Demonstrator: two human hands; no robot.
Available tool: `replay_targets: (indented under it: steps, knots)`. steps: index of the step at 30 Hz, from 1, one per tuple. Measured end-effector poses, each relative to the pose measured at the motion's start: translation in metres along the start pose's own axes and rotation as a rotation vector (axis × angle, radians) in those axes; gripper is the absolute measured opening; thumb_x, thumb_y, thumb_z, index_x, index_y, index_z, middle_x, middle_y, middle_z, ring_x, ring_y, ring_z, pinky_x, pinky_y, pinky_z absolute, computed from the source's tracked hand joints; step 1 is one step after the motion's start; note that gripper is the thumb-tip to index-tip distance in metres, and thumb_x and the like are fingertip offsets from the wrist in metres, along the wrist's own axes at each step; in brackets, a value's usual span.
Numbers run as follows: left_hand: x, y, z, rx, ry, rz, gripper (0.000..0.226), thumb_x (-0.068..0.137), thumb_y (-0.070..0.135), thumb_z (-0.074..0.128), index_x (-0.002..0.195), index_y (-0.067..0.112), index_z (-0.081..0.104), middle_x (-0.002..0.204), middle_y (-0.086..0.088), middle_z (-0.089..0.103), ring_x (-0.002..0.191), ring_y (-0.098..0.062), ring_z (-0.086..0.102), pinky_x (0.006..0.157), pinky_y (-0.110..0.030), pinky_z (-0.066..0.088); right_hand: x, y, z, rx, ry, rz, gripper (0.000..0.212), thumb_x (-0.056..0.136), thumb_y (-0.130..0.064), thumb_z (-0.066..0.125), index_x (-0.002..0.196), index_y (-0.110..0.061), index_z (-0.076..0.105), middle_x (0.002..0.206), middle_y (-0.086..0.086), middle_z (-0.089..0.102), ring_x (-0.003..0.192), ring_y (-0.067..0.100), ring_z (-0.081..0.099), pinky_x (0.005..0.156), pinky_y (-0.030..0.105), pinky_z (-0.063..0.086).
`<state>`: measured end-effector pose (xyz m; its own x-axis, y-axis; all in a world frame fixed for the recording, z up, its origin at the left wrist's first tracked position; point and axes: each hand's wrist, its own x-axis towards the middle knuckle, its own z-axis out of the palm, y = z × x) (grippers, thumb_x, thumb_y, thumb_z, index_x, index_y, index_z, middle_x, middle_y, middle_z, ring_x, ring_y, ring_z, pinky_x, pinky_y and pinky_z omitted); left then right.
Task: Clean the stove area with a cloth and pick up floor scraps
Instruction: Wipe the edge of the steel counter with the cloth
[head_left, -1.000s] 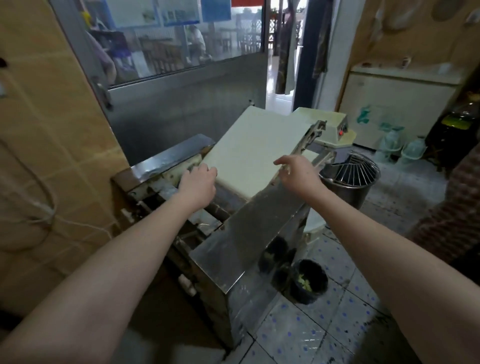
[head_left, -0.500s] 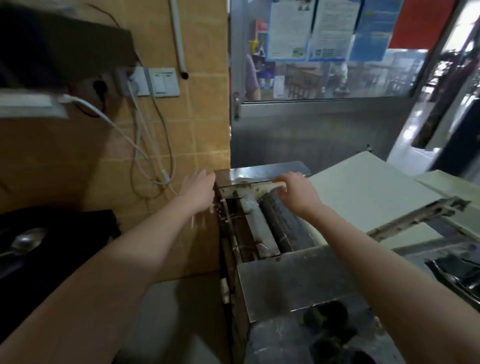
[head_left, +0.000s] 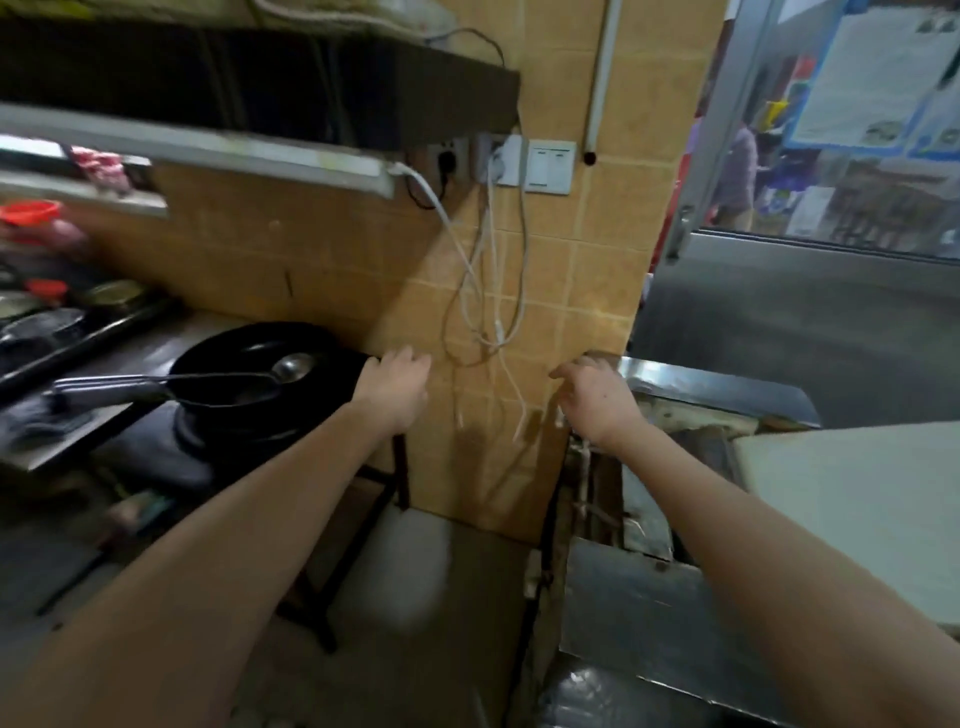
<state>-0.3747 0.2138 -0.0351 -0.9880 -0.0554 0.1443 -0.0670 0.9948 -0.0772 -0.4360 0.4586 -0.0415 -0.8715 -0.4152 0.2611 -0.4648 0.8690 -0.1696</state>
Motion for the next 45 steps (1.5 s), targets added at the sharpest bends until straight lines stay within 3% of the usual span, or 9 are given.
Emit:
replay_targets:
  steps: [4,15,19,23,31,45]
  knots:
    - [-0.032,-0.059,0.003,-0.020,-0.010,-0.147,0.034,0.096,0.017,0.040,0.130,0.012,0.045,0.129,-0.012,0.048,0.118,-0.032,0.046,0.099,-0.045,0.038,0.023,-0.056,0.027,0.041,-0.073,-0.100,0.035,0.090,-0.016,0.050,0.125,-0.023,0.054,0.129,0.008,0.054,0.121,0.031,0.045,0.097,0.042,0.041]
    - [-0.121,-0.231,0.024,-0.001,-0.010,-0.462,0.027,0.090,0.018,0.049,0.116,0.011,0.048,0.118,-0.012,0.052,0.110,-0.034,0.052,0.087,-0.044,0.041,0.060,-0.262,0.097,0.164,-0.139,-0.467,0.035,0.093,-0.017,0.045,0.127,-0.019,0.054,0.130,0.005,0.052,0.120,0.025,0.045,0.102,0.039,0.038]
    - [-0.155,-0.302,0.032,0.020,-0.038,-0.589,0.037,0.086,0.013,0.052,0.123,0.014,0.047,0.127,-0.011,0.051,0.117,-0.033,0.050,0.091,-0.044,0.042,0.080,-0.331,0.117,0.194,-0.127,-0.516,0.036,0.092,-0.018,0.045,0.127,-0.021,0.053,0.131,0.001,0.053,0.121,0.021,0.045,0.100,0.035,0.037]
    - [-0.199,-0.362,0.040,0.063,-0.053,-0.691,0.031,0.089,0.019,0.048,0.120,0.013,0.048,0.121,-0.012,0.054,0.112,-0.033,0.053,0.088,-0.042,0.042,0.091,-0.394,0.134,0.227,-0.163,-0.574,0.035,0.090,-0.016,0.047,0.124,-0.020,0.056,0.128,0.002,0.055,0.119,0.023,0.048,0.102,0.038,0.040]
    - [-0.278,-0.432,0.052,0.085,-0.090,-0.861,0.029,0.091,0.020,0.046,0.119,0.012,0.048,0.119,-0.012,0.051,0.112,-0.032,0.051,0.089,-0.043,0.041,0.095,-0.488,0.173,0.137,-0.177,-0.710,0.035,0.090,-0.017,0.049,0.125,-0.020,0.054,0.130,0.005,0.053,0.115,0.026,0.048,0.091,0.035,0.039]
    - [-0.279,-0.548,0.089,0.030,-0.168,-0.999,0.034,0.094,0.017,0.040,0.128,0.014,0.043,0.128,-0.011,0.046,0.117,-0.031,0.046,0.094,-0.041,0.038,0.154,-0.647,0.255,0.292,-0.349,-0.869,0.038,0.090,-0.011,0.044,0.126,-0.016,0.055,0.132,0.007,0.052,0.125,0.026,0.041,0.102,0.039,0.032]
